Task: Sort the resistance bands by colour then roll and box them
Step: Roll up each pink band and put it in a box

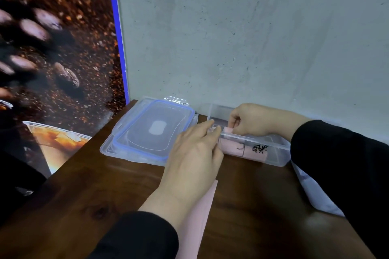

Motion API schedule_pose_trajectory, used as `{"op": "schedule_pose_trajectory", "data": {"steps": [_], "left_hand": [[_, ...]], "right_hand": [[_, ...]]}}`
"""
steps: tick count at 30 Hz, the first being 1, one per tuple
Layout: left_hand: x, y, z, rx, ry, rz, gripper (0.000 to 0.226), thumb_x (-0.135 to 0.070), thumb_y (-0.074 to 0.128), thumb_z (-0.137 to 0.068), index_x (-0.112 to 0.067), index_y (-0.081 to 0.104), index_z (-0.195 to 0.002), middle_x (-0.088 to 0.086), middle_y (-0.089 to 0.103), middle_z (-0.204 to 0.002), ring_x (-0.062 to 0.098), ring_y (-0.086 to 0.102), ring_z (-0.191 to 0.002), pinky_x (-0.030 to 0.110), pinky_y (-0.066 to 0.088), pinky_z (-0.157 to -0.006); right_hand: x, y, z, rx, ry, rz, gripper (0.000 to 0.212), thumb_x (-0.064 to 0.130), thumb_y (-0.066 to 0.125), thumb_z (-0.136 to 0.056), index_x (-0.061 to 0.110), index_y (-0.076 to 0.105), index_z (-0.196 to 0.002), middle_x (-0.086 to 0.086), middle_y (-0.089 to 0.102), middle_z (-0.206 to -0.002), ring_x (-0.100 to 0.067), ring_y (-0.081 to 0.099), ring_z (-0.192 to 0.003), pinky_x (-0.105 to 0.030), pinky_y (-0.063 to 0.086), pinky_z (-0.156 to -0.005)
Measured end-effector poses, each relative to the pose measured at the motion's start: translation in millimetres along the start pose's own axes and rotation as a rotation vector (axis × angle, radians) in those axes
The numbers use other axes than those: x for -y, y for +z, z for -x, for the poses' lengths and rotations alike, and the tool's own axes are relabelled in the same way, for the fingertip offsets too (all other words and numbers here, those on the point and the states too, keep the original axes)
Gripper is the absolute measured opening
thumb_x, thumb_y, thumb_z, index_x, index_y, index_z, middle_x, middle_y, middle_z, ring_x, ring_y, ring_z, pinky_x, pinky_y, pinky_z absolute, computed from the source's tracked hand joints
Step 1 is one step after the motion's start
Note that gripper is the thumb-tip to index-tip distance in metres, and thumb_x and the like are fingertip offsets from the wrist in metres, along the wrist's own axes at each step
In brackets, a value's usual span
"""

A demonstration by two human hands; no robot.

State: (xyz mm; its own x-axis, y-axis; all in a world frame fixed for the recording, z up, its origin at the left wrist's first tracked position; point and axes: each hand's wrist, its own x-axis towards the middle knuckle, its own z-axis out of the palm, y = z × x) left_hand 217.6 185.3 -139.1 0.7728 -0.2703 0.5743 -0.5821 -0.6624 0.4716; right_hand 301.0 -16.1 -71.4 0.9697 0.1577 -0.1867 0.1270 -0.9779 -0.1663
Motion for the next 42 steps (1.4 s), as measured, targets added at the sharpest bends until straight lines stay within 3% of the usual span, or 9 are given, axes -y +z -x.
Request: {"op": "schedule_pose_trajectory", "data": {"steps": [16,20,23,27,30,33,35,39,42], "left_hand": [[-1.9,-4.7,-1.4,0.074,-0.039,0.005,0.042,-0.025,0.054,-0.101,-0.024,0.054,-0.143,-0.005,0.045,-0.153,0.015,0.039,-0.14,0.019,0.016,-0.111],[-1.5,-4.6,-1.5,0.085,-0.027,-0.004,0.044,-0.028,0.051,-0.102,-0.026,0.05,-0.146,-0.008,0.041,-0.155,0.012,0.034,-0.143,0.018,0.016,-0.113],[-1.2,-4.5,-1.6,0.093,-0.025,-0.008,0.045,-0.028,0.051,-0.102,-0.027,0.049,-0.147,-0.008,0.04,-0.156,0.011,0.033,-0.144,0.02,0.018,-0.115],[0.5,-3.9,-2.7,0.087,-0.017,-0.011,0.044,-0.025,0.053,-0.101,-0.024,0.052,-0.145,-0.006,0.043,-0.154,0.015,0.035,-0.143,0.019,0.017,-0.113],[1.0,-4.9,-4.0,0.051,0.002,0.014,0.041,-0.021,0.056,-0.099,-0.019,0.058,-0.14,0.0,0.049,-0.149,0.019,0.04,-0.138,0.021,0.019,-0.112],[0.0,-9.0,-4.2,-0.058,0.011,0.058,0.033,-0.021,0.054,-0.099,-0.015,0.066,-0.13,0.001,0.057,-0.136,0.016,0.045,-0.126,0.021,0.027,-0.109],[-1.8,-14.8,-4.8,-0.18,0.02,0.094,0.03,-0.022,0.049,-0.099,-0.012,0.07,-0.116,0.001,0.062,-0.119,0.018,0.052,-0.112,0.028,0.039,-0.101],[-7.7,-39.0,-3.1,-0.399,-0.077,0.161,0.023,-0.023,0.045,-0.101,-0.014,0.067,-0.1,-0.005,0.058,-0.098,0.014,0.054,-0.095,0.031,0.047,-0.086],[-23.1,-65.5,-2.4,-0.265,-0.243,0.271,0.014,-0.025,0.048,-0.103,-0.028,0.061,-0.096,-0.011,0.058,-0.096,0.006,0.055,-0.09,0.022,0.044,-0.077]], "right_hand": [[6.9,-3.6,5.5,0.076,-0.02,-0.111,0.009,0.023,0.069,-0.091,0.024,0.073,-0.099,0.01,0.071,-0.091,-0.009,0.064,-0.083,-0.021,0.049,-0.074],[6.9,-7.0,8.6,0.082,-0.02,-0.132,0.012,0.024,0.069,-0.091,0.021,0.078,-0.099,0.014,0.071,-0.083,-0.003,0.061,-0.073,-0.016,0.046,-0.067],[5.0,-11.4,11.2,0.067,0.003,-0.193,0.017,0.027,0.068,-0.093,0.017,0.076,-0.083,0.013,0.063,-0.067,0.001,0.051,-0.056,-0.013,0.04,-0.058],[7.1,-12.6,17.7,0.028,0.009,-0.126,0.023,0.037,0.066,-0.097,0.018,0.078,-0.093,0.008,0.072,-0.087,-0.01,0.064,-0.083,-0.024,0.049,-0.075],[12.2,-15.0,32.1,-0.278,-0.009,-0.103,0.02,0.035,0.063,-0.099,0.02,0.076,-0.104,0.007,0.07,-0.098,-0.013,0.064,-0.093,-0.026,0.046,-0.08],[36.1,-9.8,75.0,-0.747,-0.102,-0.421,0.018,0.028,0.063,-0.1,0.022,0.073,-0.086,0.011,0.07,-0.084,-0.002,0.06,-0.077,-0.018,0.044,-0.07],[58.1,9.3,110.7,-0.842,-0.141,-0.583,0.019,0.024,0.063,-0.099,0.019,0.071,-0.082,0.011,0.067,-0.077,-0.003,0.058,-0.072,-0.015,0.04,-0.065],[88.6,82.0,160.9,-0.683,-0.114,-0.655,0.012,0.022,0.066,-0.097,0.027,0.072,-0.087,0.021,0.064,-0.084,0.0,0.06,-0.082,-0.011,0.04,-0.072],[93.0,116.7,164.8,-0.53,0.006,-0.591,0.029,0.028,0.064,-0.098,0.033,0.064,-0.127,0.025,0.062,-0.119,0.004,0.057,-0.11,-0.019,0.047,-0.098]]}}
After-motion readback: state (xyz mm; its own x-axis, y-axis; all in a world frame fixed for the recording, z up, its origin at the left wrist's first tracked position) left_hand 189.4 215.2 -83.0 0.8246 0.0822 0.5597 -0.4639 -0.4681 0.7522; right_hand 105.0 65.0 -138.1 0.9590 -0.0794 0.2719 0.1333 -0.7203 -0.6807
